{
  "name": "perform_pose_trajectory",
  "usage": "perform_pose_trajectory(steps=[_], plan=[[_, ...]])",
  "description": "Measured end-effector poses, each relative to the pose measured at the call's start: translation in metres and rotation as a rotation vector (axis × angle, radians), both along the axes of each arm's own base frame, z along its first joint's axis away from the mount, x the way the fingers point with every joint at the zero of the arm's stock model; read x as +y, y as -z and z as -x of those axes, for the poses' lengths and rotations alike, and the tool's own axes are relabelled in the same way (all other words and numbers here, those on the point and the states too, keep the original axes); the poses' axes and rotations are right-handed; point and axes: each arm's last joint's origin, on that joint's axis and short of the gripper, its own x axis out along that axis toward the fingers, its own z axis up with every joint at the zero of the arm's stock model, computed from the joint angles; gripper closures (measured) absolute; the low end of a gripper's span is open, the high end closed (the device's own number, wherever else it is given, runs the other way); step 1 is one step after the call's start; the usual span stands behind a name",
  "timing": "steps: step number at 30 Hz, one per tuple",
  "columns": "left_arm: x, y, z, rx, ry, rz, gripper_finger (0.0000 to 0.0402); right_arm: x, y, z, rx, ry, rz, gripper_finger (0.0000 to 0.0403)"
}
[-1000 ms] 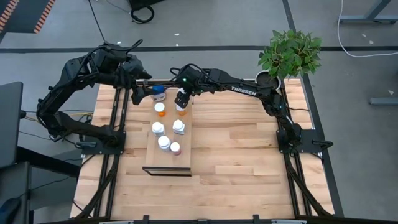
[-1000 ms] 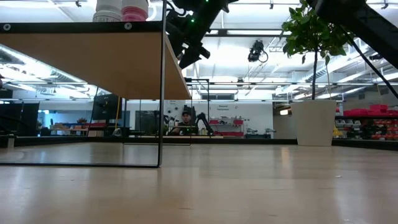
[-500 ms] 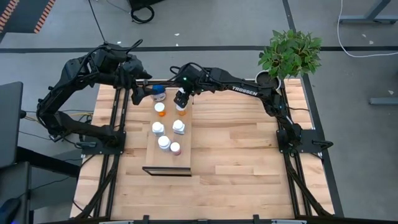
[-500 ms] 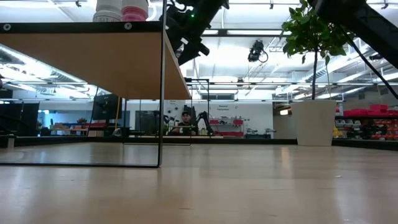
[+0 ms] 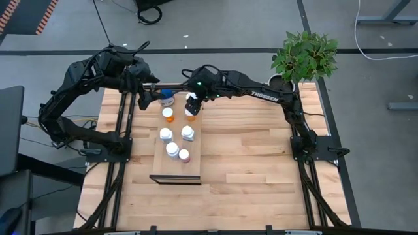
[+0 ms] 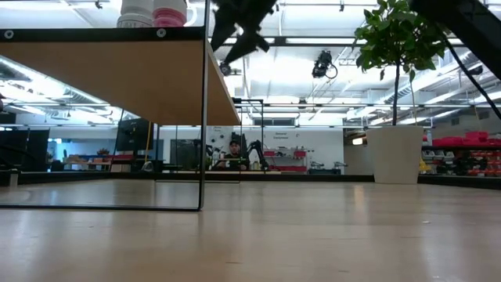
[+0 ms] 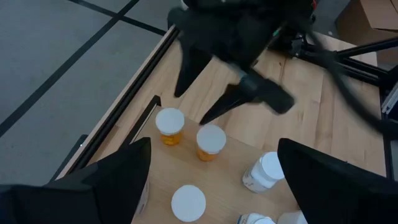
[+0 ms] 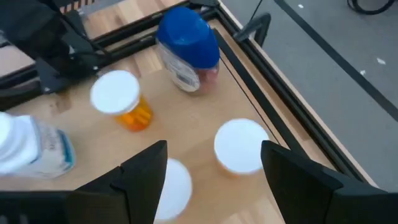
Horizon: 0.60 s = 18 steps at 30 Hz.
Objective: Pick and place medicine bottles onto shelf by color
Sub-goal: Adjust the white pill bottle on the shelf
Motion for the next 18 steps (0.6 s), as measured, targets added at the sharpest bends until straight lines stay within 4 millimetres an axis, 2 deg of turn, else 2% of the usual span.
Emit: perform_pose_trajectory(steps=[4,9,14,18], plan=[[0.0,0.0,0.0,0.0,0.0,0.0,0.0047,0.014,-0.017,0.007,-0.043,-0.014,0.011,0.0136],[0.0,0.0,0.0,-0.001,0.0,-0.001,0.0047,0.043,-0.039,0.011,-0.16,-0.13,-0.038,0.0136],[0.0,0.0,0.0,-0.005,0.0,-0.002,0.0047,0.076,-0.05,0.014,-0.203,-0.21,-0.066,0.0136],[0.001,-0.002,-0.002,-0.038,-0.024,0.017,0.0047,0.091,-0.052,0.018,-0.196,-0.219,-0.078,0.0136]])
